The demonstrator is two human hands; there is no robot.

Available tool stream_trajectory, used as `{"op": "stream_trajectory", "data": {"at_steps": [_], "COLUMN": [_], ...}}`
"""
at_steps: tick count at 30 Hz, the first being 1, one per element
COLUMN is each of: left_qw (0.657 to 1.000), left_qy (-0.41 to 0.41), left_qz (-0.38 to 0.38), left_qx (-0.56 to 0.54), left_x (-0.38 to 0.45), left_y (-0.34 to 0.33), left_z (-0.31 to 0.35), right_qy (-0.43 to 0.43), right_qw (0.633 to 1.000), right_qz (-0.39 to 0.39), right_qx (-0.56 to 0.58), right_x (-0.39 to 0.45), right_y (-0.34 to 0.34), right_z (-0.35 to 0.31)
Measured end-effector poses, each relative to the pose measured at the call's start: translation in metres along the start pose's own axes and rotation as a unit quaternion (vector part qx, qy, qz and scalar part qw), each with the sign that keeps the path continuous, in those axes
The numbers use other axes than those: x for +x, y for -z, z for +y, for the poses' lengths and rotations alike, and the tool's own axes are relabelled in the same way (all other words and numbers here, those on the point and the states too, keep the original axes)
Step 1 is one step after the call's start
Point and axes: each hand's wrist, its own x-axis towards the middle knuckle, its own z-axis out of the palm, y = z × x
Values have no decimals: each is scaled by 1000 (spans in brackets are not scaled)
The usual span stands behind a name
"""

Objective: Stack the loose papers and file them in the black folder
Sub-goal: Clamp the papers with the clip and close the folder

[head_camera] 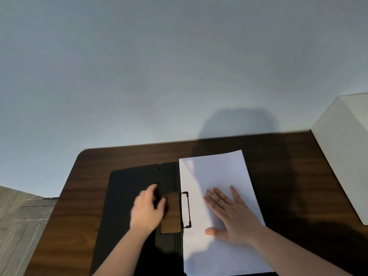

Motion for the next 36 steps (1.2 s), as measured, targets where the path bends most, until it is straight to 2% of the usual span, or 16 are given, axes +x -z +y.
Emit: {"op": "stream_trajectory", "data": {"at_steps": [2,6,11,14,17,20,22,24,25,29,32,36], "left_qw": [990,948,894,876,909,957,970,978,981,984,981,972], "left_qy": [116,316,445,481,414,276,210,165,142,68,20,8], "left_qz": [59,42,46,-11,-50,34,42,-13,-50,-143,-178,-201], "left_qx": [59,16,-11,3,-7,-87,-117,-129,-126,-85,-80,-119], "left_x": [3,1,6,10,10,8,9,11,11,12,0,-11], "left_y": [10,26,43,55,73,110,139,159,165,160,136,89], "left_z": [-18,-49,-65,-77,-80,-51,-21,9,24,76,121,171], "right_qy": [3,18,17,13,11,6,13,33,49,43,29,-30], "right_qw": [1000,1000,999,999,997,991,988,990,995,992,991,987], "right_qz": [-3,-16,-26,-48,-79,-128,-147,-135,-89,-97,-99,-89], "right_qx": [-1,-10,-20,-21,-16,-24,-39,-16,3,63,89,127], "right_x": [0,0,2,3,3,4,5,6,6,4,-1,-9], "right_y": [1,3,2,6,8,11,23,39,41,54,65,82], "right_z": [0,-1,0,1,4,9,11,16,19,23,22,25]}}
